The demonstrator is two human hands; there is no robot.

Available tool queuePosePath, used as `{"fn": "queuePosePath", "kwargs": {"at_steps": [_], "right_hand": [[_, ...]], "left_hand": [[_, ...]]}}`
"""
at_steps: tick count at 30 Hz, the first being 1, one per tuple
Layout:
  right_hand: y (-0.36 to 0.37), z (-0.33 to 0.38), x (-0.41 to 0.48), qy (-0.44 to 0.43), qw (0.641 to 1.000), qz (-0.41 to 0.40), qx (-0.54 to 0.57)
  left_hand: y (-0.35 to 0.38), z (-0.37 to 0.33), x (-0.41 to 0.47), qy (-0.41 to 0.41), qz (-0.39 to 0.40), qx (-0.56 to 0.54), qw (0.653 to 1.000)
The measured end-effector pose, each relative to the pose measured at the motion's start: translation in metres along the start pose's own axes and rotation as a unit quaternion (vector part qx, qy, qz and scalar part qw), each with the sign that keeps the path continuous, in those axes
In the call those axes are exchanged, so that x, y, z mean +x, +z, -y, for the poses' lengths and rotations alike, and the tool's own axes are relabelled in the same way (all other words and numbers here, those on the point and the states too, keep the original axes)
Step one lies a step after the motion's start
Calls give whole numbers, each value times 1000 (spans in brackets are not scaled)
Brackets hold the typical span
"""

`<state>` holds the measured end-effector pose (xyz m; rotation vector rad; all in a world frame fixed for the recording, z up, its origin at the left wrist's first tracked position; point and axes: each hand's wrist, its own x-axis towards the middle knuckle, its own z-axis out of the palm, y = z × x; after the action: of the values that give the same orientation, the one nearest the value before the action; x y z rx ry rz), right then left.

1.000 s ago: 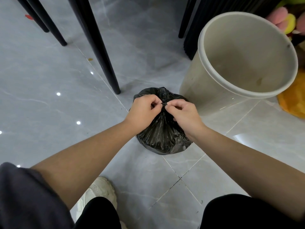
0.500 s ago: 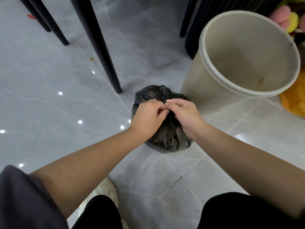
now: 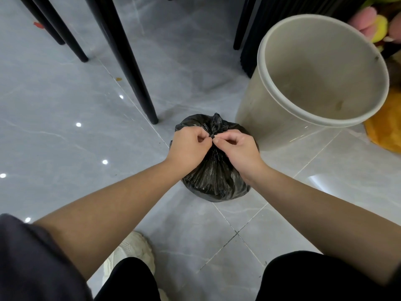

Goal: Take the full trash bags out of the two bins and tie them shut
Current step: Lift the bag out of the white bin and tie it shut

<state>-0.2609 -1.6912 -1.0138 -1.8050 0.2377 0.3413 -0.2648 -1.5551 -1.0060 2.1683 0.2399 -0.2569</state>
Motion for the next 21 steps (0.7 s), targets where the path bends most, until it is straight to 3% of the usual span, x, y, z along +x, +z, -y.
{"fn": "queuePosePath", "kwargs": {"at_steps": [7, 12, 15, 18, 21], "right_hand": [[7, 0, 0, 14, 998, -22, -50], [9, 2, 4, 68, 997, 9, 29], [-1, -4, 6, 8, 995, 85, -50], [-5, -6, 9, -73, 977, 74, -188], [-4, -2, 9, -122, 969, 74, -203]], "left_hand": [[4, 2, -3, 28, -27, 34, 999], [-3, 4, -8, 111, -58, 82, 989], [-10, 4, -5, 140, -42, 109, 983], [-16, 5, -1, 173, -20, 143, 974], [-23, 8, 1, 184, -32, 151, 971]]}}
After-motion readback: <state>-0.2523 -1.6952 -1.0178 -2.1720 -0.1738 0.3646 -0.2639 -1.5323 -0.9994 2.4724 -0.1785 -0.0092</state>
